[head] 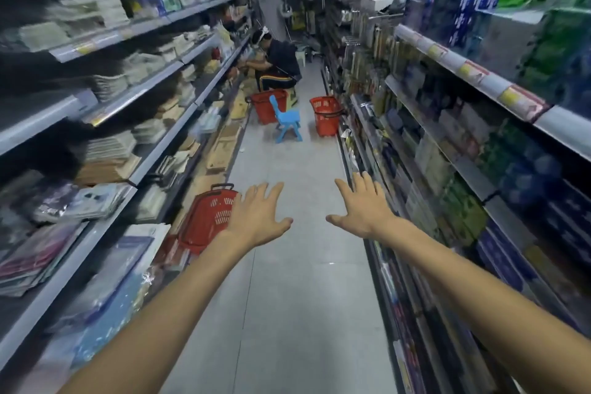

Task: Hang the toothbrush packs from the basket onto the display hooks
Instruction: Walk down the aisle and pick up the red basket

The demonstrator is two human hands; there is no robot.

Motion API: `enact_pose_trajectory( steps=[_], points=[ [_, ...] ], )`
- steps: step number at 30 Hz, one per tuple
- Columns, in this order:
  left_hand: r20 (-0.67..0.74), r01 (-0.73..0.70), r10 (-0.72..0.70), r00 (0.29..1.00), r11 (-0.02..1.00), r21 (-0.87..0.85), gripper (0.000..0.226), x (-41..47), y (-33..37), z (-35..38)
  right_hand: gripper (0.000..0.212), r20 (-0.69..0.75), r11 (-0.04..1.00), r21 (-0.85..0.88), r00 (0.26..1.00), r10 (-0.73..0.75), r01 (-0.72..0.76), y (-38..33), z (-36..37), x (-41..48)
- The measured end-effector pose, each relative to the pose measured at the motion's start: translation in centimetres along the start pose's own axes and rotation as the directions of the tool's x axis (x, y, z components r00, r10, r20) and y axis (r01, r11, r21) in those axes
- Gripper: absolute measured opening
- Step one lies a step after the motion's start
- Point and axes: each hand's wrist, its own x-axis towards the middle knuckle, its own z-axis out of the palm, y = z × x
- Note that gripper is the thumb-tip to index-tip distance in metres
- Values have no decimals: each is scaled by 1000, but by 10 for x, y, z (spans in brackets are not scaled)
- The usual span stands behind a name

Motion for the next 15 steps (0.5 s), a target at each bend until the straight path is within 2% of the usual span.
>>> enact_pose_trajectory(
  steps=[7, 15],
  points=[
    [-33, 35, -35, 999, 999, 3, 89, 128, -4, -19, 95, -36, 999, 27, 999, -23, 24, 36, -37, 126],
    [-74, 65, -65, 995, 998, 0, 89, 261, -47, -19, 95, -44, 997, 15, 997, -69, 70, 33, -44, 275]
  ],
)
